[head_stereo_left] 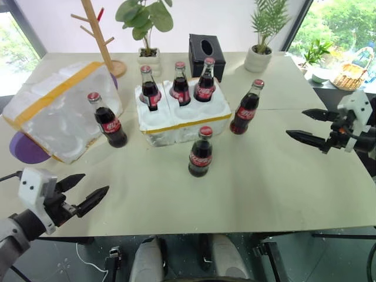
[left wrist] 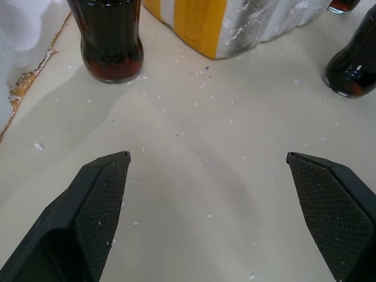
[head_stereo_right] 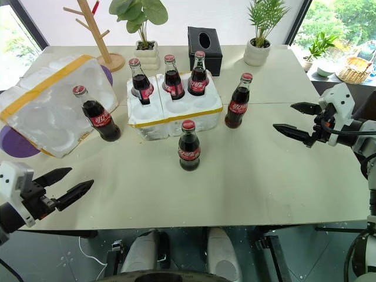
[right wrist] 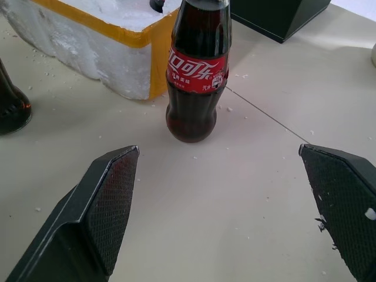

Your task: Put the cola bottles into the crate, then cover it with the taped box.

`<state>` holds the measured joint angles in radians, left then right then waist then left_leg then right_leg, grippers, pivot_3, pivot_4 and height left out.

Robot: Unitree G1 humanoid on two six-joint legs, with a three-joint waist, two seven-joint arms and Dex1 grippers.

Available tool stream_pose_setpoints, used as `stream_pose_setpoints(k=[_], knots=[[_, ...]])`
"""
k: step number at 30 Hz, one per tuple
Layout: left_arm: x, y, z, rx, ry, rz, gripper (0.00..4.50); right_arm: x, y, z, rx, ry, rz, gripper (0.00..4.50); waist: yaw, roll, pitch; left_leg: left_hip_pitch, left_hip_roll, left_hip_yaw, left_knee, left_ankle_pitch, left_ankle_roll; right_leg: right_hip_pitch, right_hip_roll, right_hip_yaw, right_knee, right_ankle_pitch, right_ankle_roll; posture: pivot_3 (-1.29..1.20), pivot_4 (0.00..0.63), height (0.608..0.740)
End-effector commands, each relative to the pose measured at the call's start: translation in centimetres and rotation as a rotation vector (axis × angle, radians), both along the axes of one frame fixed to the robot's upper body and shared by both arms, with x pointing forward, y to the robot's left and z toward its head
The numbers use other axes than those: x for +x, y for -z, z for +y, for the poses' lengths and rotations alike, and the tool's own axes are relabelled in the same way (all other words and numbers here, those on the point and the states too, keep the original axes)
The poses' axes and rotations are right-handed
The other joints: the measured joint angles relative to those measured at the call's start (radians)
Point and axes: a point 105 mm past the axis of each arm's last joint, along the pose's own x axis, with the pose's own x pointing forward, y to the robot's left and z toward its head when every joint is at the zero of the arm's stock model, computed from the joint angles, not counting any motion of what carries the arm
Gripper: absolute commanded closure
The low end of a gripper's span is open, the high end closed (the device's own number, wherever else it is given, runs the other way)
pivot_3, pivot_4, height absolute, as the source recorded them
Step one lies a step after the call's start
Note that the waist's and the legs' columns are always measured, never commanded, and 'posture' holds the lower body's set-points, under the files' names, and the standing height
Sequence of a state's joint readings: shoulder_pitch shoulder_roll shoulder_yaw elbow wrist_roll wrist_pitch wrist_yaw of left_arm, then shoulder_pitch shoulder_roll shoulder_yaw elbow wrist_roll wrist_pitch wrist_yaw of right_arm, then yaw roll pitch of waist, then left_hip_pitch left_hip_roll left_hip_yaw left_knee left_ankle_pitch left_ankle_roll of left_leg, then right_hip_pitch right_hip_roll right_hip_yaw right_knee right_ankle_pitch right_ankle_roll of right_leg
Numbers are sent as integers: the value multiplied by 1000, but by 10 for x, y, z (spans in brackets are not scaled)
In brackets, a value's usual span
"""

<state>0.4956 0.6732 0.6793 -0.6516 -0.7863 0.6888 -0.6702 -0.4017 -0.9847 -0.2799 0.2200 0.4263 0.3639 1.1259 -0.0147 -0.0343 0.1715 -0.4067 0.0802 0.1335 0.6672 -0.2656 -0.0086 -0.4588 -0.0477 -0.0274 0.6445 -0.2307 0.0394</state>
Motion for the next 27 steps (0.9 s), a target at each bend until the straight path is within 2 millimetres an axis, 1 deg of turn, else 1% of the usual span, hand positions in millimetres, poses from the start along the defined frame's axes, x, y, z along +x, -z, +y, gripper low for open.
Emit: stream_pose_setpoints(k=[1,9,12,15,19,22,25,27], knots=[[0,-7,-8,14,35,-44,36,-2,-12,0,-6,-4,-51,0,0,0,0,0,0,0,0,0,0,0,0,0,0,0,0,0,150,740],[7,-11,-2,7,-17,-73,36,-1,-10,2,-2,-10,-50,0,0,0,0,0,0,0,0,0,0,0,0,0,0,0,0,0,150,740],[15,-15,5,14,-53,-107,36,-2,-13,7,8,-30,-32,0,1,0,0,0,0,0,0,0,0,0,0,0,0,0,0,0,150,740],[24,-22,10,1,-82,-150,36,-9,-23,14,27,-70,-17,0,1,0,0,0,0,0,0,0,0,1,0,0,1,0,0,0,150,740],[45,-34,17,-10,-123,-210,36,-22,-49,30,55,-138,-29,0,3,0,0,0,0,0,0,0,0,1,0,0,1,0,0,0,150,740],[67,-43,14,-19,-103,-247,36,-47,-71,55,113,-293,14,0,7,1,0,0,0,-1,0,0,0,1,1,0,1,0,0,0,150,740],[83,-46,13,-12,-90,-263,36,-64,-80,70,139,-379,43,0,5,0,0,0,0,-1,0,0,0,2,1,0,1,0,0,0,150,740],[98,-48,11,1,-89,-279,36,-73,-87,81,165,-430,51,0,3,-1,0,0,0,-1,0,0,0,2,0,0,1,0,1,0,150,740]])
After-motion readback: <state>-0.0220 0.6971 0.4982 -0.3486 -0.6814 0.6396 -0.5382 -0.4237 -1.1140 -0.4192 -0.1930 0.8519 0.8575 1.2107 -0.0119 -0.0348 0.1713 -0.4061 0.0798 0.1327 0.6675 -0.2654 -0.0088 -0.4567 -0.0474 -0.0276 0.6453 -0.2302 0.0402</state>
